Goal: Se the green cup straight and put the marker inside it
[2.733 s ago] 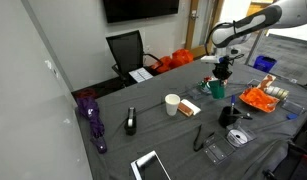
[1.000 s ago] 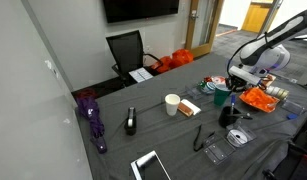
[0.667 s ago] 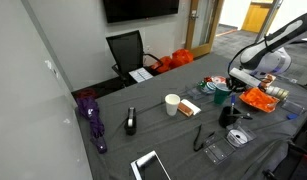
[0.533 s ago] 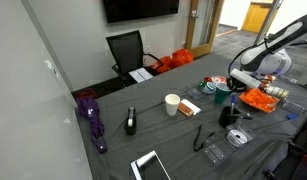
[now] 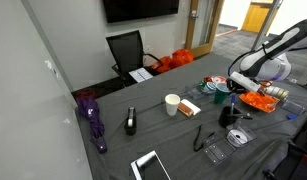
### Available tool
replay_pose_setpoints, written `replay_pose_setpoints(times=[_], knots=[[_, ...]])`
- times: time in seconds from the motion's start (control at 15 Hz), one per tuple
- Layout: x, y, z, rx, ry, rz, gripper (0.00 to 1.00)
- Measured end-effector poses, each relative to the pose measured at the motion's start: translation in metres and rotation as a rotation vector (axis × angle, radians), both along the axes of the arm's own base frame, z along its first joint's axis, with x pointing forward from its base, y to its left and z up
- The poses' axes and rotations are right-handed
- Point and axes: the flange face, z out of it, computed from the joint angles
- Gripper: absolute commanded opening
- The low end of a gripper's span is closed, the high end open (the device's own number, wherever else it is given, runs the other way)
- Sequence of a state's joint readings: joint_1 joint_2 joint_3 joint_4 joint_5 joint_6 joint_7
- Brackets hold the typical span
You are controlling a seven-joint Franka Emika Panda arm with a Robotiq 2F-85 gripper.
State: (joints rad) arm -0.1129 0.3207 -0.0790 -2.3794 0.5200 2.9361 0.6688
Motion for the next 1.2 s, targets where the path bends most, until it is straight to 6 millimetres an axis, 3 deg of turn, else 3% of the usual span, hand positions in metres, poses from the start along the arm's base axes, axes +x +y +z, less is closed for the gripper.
replay_pose_setpoints(times=[0.2,0.33,0.87,1.0,1.2], knots=[[0.000,0.007,-0.011,-0.008,0.009,-0.007,0.01],[0.001,0.012,-0.017,-0.014,0.010,-0.012,0.29],[0.001,0.015,-0.020,-0.017,0.008,-0.020,0.85],[0.001,0.015,-0.020,-0.017,0.007,-0.020,0.98],[0.002,0.016,-0.016,-0.010,0.005,-0.028,1.00]])
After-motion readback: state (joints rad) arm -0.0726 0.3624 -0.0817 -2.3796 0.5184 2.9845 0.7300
